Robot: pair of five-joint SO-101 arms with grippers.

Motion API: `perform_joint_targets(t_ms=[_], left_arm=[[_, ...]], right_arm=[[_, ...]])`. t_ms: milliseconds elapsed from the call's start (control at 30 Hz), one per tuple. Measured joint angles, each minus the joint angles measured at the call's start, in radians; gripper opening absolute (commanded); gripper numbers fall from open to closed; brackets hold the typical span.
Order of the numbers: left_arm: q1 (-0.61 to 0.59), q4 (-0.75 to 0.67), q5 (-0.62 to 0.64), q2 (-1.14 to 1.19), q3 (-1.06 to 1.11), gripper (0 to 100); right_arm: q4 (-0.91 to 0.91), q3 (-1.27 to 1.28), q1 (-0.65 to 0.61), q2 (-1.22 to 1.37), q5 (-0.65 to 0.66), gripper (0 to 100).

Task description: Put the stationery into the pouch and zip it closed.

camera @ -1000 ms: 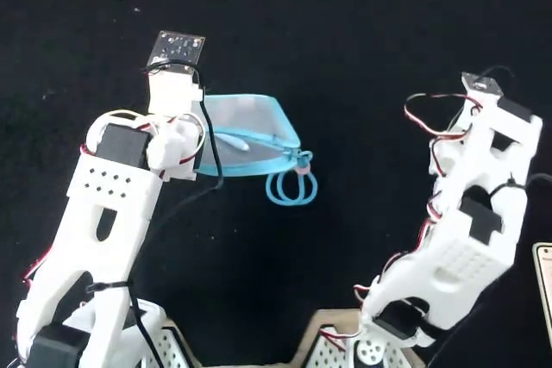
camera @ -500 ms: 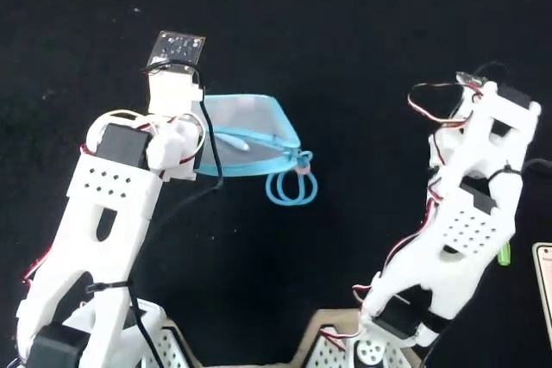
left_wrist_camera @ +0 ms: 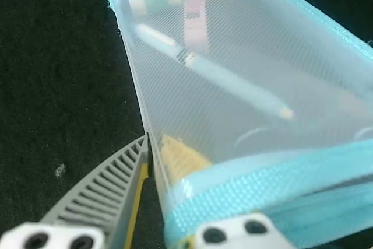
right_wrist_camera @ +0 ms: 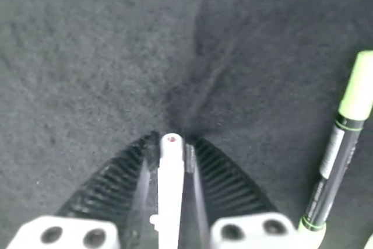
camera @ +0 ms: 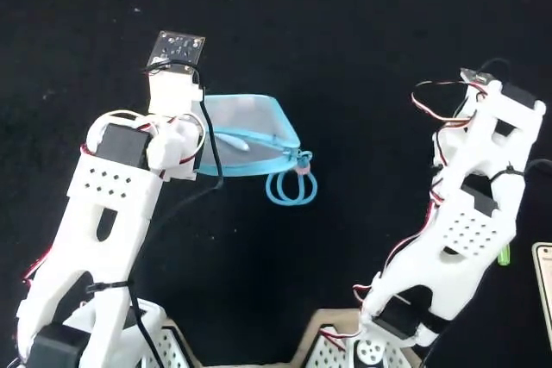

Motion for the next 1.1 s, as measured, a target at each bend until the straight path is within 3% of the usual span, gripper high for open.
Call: perform_joint_targets(t_ms=[400, 667, 900, 1100], left_arm=[[0.0, 0.0, 0.0, 0.0, 0.0, 3], [0.0, 0.0, 0.0, 0.0, 0.0, 3], [0.0, 0.0, 0.0, 0.0, 0.0, 3], [0.0, 0.0, 0.0, 0.0, 0.0, 3]], right_arm=[[0.094, 0.011, 0.0, -0.002, 0.006, 3.6], [-0.097, 0.183, -0.002, -0.078, 0.008, 3.7], [-0.13, 0.224, -0.002, -0.097, 0.038, 3.7], [-0.13, 0.226, -0.002, -0.094, 0.044, 17.9]])
